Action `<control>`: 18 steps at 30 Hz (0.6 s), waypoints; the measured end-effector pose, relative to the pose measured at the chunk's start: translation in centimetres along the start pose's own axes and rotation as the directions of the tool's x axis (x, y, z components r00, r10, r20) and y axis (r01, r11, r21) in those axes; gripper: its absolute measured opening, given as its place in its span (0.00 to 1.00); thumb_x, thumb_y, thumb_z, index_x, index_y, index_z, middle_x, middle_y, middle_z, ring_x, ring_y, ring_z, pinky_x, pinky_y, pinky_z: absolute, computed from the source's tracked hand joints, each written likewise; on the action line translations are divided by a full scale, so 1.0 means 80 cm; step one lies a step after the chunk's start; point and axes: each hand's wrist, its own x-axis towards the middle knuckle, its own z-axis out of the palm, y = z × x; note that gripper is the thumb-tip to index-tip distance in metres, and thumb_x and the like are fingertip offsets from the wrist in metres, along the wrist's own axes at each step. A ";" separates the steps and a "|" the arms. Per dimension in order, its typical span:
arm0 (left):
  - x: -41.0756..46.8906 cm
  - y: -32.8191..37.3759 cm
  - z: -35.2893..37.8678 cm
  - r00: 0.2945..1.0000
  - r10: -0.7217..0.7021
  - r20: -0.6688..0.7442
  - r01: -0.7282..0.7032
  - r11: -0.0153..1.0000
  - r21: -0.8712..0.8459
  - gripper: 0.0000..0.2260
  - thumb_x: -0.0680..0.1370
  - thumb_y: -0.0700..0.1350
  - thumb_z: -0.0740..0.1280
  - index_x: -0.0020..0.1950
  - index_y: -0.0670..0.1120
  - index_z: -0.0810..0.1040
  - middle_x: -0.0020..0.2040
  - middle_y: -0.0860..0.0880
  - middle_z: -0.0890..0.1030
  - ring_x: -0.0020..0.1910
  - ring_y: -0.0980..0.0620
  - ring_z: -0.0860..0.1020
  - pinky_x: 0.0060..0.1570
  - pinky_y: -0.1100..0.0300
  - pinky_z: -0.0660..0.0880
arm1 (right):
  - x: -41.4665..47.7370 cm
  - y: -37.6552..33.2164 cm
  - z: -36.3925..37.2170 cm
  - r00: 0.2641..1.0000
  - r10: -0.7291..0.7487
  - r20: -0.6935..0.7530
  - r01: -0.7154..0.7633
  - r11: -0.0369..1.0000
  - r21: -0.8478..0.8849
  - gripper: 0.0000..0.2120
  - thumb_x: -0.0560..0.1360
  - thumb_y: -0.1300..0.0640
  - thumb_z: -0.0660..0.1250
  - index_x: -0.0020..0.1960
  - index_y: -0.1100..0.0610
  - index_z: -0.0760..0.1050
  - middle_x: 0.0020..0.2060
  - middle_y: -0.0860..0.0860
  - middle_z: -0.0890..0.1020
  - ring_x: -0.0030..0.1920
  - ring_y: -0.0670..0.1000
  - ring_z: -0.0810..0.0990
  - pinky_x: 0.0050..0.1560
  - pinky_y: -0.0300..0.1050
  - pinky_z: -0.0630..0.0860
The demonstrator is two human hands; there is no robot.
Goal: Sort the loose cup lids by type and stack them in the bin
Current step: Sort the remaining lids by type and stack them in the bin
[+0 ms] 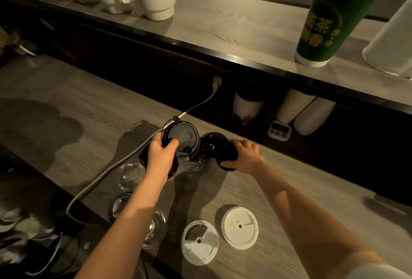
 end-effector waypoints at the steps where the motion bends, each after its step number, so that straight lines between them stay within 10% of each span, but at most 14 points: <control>1: 0.001 0.001 0.001 1.000 0.003 0.000 -0.003 1.000 -0.006 0.08 0.76 0.36 0.63 0.54 0.45 0.72 0.47 0.49 0.79 0.49 0.49 0.77 0.50 0.54 0.72 | 0.000 -0.002 0.004 1.000 0.000 -0.029 0.000 1.000 -0.017 0.43 0.66 0.39 0.72 0.74 0.45 0.56 0.68 0.51 0.64 0.70 0.57 0.60 0.66 0.57 0.67; 13: -0.013 0.000 0.008 0.998 -0.007 0.069 0.001 0.997 0.081 0.22 0.75 0.41 0.66 0.69 0.45 0.68 0.64 0.43 0.75 0.62 0.44 0.74 0.63 0.45 0.72 | -0.039 0.012 0.000 0.989 0.074 -0.129 0.021 0.788 0.615 0.17 0.73 0.66 0.68 0.60 0.56 0.70 0.53 0.54 0.76 0.54 0.54 0.76 0.48 0.47 0.76; 18: -0.048 0.010 0.027 0.981 0.109 0.158 -0.122 0.990 0.070 0.18 0.77 0.39 0.65 0.66 0.47 0.69 0.53 0.55 0.75 0.50 0.62 0.75 0.47 0.69 0.72 | -0.098 0.021 -0.037 0.955 0.084 -0.283 0.188 0.565 0.804 0.19 0.71 0.69 0.70 0.59 0.58 0.72 0.51 0.51 0.76 0.52 0.51 0.76 0.44 0.36 0.75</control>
